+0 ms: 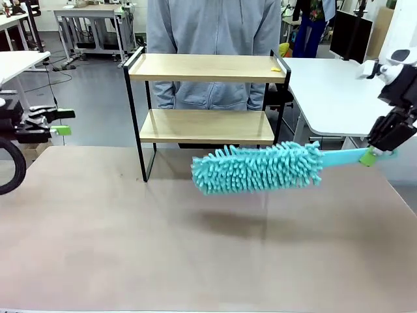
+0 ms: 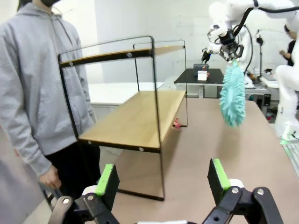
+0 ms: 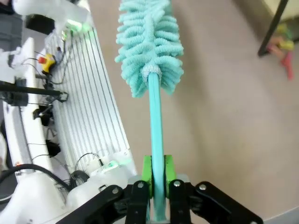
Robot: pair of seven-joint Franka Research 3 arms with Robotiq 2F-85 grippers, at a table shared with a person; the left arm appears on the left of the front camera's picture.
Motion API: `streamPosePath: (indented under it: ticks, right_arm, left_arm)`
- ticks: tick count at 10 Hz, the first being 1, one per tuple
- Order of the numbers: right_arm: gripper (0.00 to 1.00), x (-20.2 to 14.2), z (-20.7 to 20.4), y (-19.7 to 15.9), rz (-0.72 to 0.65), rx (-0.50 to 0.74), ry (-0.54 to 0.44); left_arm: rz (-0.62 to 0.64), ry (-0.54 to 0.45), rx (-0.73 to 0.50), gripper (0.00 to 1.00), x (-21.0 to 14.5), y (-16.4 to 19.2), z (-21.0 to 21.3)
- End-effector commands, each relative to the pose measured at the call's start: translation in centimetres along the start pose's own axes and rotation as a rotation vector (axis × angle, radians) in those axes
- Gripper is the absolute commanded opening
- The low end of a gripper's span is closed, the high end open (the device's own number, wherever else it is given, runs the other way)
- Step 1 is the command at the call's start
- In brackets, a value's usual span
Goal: Clean the shelf.
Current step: Hand the Duster back to the human.
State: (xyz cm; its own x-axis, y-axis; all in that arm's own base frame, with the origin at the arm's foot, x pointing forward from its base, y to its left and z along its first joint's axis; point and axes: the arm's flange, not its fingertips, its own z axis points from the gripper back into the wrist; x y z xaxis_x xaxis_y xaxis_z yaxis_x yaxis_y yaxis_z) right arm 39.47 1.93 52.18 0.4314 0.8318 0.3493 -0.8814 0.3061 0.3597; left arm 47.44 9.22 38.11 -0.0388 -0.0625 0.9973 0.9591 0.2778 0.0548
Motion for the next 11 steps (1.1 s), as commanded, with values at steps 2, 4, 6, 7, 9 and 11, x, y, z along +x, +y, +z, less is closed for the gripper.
streamPosePath:
  ticks: [2, 4, 6, 7, 9, 11]
  right_arm:
    - [0.14, 0.8, 0.1, -2.9, 0.22, -0.024, -0.144]
    - [0.14, 2.0, 0.0, -4.3, 0.321, -0.003, -0.176]
    - [0.14, 3.4, -0.7, -5.4, 0.38, 0.033, -0.175]
    - [0.14, 4.0, -1.4, -5.6, 0.385, 0.018, -0.167]
    - [0.14, 4.3, -2.1, -5.4, 0.399, -0.022, -0.128]
    - [0.14, 4.5, -2.5, -5.4, 0.369, 0.008, -0.128]
  left_arm:
    - [0.092, 0.04, 0.063, 1.0, 0.8, -7.6, -2.2]
    - [0.149, 0.028, 0.08, 1.0, 0.8, -10.1, -3.0]
    - [0.201, 0.024, 0.115, 1.0, 0.6, -11.8, -3.0]
    - [0.232, 0.026, 0.135, 1.0, 0.7, -12.6, -3.2]
    - [0.243, 0.037, 0.142, 1.0, 0.7, -13.2, -3.7]
    - [0.228, 0.04, 0.115, 1.0, 0.4, -10.0, -2.8]
